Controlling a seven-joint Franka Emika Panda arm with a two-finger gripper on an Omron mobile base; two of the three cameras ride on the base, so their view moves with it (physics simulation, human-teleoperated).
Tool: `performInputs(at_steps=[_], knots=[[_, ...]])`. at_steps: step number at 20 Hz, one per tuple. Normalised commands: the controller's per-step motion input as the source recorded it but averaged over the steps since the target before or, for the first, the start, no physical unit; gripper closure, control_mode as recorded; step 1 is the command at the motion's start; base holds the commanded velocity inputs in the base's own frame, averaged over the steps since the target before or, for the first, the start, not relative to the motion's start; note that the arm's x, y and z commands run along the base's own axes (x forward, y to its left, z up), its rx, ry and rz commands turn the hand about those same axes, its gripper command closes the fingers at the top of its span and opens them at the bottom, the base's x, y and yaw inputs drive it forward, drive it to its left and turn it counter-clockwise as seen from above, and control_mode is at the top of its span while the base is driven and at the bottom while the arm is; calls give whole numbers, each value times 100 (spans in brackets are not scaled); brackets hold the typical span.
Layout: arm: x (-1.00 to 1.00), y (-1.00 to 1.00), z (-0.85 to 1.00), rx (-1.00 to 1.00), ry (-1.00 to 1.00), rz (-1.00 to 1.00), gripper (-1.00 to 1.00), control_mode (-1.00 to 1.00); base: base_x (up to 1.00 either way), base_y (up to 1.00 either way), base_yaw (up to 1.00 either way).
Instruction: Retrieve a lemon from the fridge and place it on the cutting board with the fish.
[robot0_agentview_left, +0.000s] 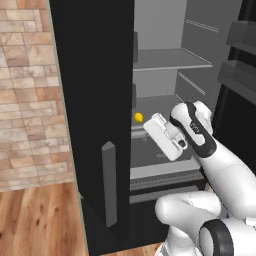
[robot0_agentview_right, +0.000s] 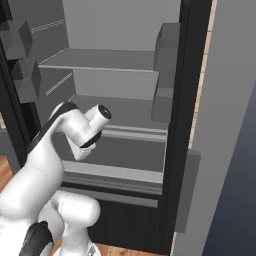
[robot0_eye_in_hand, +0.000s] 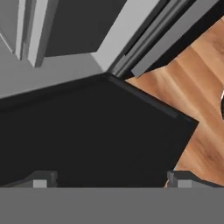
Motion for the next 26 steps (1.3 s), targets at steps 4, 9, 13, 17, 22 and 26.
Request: performInputs(at_steps=[4, 9, 13, 17, 22, 26], knots=[[56, 46, -53, 18, 9, 5, -100, -100, 0, 0, 0], [47, 44, -40, 28, 15, 5, -100, -100, 0, 0, 0], [17, 50, -3, 19, 18, 5, -100, -100, 0, 0, 0], [3, 59, 0, 3, 19, 9, -100, -100, 0, 0, 0], [1, 76, 0, 0, 21, 12, -100, -100, 0, 0, 0], [0, 80, 0, 0, 21, 14, -100, -100, 0, 0, 0]])
